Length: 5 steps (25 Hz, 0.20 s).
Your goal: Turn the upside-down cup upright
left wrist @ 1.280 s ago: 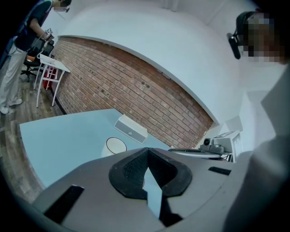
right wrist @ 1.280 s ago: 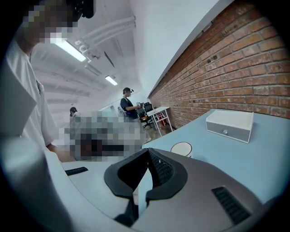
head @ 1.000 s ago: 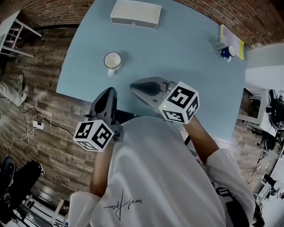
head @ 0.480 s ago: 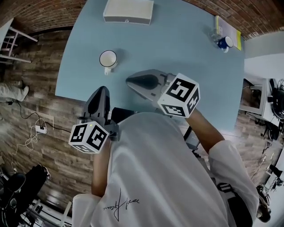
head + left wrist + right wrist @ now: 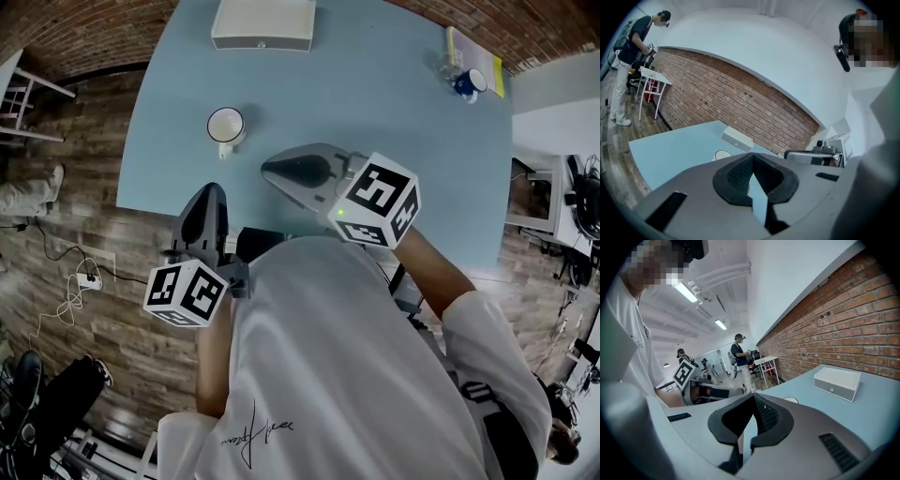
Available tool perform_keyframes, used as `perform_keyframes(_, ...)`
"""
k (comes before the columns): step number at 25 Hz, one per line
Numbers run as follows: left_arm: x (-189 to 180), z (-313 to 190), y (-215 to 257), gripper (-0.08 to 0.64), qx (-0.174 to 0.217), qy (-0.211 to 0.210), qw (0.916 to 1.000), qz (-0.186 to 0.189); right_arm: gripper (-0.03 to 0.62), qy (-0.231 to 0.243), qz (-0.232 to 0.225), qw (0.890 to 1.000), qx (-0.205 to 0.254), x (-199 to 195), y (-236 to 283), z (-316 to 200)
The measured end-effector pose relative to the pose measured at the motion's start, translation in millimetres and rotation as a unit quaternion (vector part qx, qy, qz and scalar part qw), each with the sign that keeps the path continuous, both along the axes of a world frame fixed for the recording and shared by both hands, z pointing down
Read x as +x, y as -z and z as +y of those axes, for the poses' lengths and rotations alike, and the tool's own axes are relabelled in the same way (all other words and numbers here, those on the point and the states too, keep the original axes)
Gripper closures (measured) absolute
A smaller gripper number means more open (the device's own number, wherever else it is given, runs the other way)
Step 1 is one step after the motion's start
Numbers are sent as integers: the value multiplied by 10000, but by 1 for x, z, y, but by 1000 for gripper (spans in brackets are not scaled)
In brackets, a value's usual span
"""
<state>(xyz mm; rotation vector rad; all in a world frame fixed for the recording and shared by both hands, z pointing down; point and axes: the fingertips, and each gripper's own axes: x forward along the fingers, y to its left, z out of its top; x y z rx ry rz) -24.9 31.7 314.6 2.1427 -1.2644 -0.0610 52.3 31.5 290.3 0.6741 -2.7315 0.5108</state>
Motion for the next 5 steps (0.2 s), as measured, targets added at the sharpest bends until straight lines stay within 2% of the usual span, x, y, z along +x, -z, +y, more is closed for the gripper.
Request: perform_keyframes(5,-3,0,0,551,9,43,10000,20,572,89,4,10000,-41,-3,-2,2)
